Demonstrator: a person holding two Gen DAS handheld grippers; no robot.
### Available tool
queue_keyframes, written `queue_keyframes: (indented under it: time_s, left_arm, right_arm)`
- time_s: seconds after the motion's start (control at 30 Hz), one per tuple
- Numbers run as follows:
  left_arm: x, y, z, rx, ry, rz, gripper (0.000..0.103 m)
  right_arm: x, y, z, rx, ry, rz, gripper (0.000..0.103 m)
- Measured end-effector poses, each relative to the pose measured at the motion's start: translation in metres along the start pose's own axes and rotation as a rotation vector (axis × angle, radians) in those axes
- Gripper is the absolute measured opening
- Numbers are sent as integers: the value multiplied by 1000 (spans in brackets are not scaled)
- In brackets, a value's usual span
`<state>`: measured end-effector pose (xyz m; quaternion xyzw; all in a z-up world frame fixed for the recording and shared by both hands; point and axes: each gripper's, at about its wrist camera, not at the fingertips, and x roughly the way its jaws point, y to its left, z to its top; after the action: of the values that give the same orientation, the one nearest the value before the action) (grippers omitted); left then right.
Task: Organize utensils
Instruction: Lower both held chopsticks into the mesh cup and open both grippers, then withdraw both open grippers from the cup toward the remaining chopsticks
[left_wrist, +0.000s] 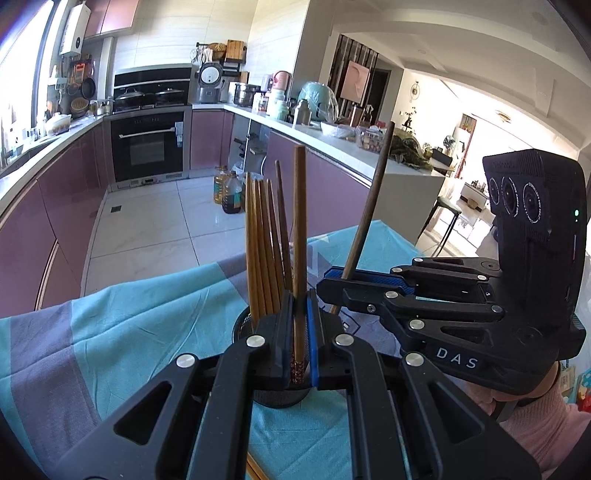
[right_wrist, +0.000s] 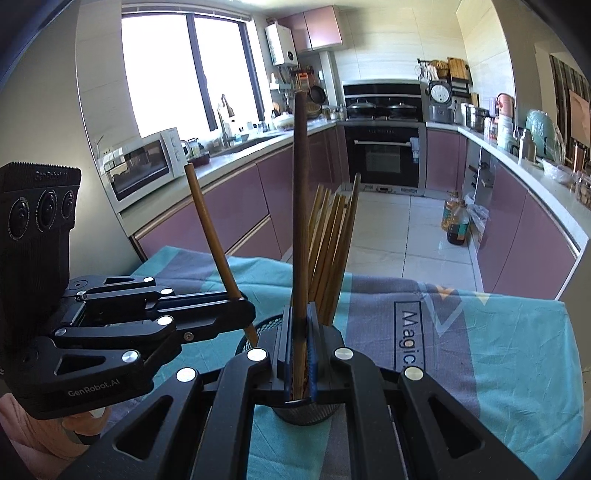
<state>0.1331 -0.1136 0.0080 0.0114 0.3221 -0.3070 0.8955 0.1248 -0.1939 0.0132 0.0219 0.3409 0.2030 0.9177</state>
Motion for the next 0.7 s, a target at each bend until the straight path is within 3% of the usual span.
queue_keyframes:
  time_s: [0.7]
  left_arm:
    - [41, 9, 4, -44, 81, -3, 8]
  right_arm:
    - [16, -14, 0, 80, 18, -10, 10]
